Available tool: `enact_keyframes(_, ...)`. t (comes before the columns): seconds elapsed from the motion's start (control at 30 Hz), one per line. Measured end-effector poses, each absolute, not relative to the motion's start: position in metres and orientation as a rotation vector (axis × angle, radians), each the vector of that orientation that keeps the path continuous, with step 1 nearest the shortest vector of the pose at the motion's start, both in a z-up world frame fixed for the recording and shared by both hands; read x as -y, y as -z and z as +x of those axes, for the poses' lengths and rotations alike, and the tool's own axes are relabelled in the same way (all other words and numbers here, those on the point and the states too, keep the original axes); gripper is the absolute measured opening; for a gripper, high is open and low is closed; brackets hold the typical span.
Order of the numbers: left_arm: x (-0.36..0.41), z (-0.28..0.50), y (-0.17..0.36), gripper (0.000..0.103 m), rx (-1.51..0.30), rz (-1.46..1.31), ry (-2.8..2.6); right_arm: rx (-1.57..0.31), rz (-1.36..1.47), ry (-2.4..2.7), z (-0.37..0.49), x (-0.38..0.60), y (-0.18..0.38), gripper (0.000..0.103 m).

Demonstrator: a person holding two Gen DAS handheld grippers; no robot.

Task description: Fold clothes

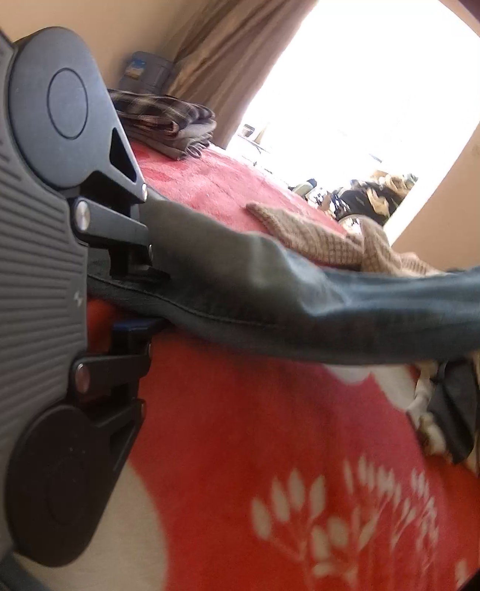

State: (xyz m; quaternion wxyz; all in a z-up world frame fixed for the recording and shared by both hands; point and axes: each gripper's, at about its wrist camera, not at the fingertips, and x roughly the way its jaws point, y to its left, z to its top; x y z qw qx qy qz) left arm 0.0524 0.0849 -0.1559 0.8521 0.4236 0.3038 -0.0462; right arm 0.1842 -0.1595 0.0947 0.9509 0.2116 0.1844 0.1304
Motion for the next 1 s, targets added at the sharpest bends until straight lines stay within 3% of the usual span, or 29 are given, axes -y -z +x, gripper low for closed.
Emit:
enact_keyframes(0.03, -0.085, 0.054, 0.155, 0.02, -0.634, 0.882, 0.085, -0.366, 0.451, -0.268, 0.193, 0.159, -0.103, 0.004)
enact_keyframes(0.13, -0.088, 0.055, 0.148, 0.004, -0.579, 0.867, 0.04, -0.348, 0.485, -0.261, 0.22, 0.157, -0.122, 0.004)
enact_keyframes(0.4, -0.15, 0.042, 0.069, 0.003, -0.592, 0.364, 0.134, -0.437, 0.409, -0.123, 0.279, 0.156, -0.096, 0.004)
enact_keyframes(0.6, -0.193, 0.038, 0.041, 0.003, -0.539, 0.164, 0.189, -0.4, 0.359, -0.165, 0.252, 0.169, -0.103, 0.004)
enact_keyframes(0.77, -0.166, 0.024, 0.061, 0.003, -0.54, 0.311, 0.282, -0.364, 0.317, -0.205, 0.227, 0.181, -0.111, 0.004)
enact_keyframes(1.0, -0.124, 0.031, 0.145, 0.005, -0.675, 0.553, 0.359, -0.4, 0.174, -0.114, 0.197, 0.196, -0.081, 0.004)
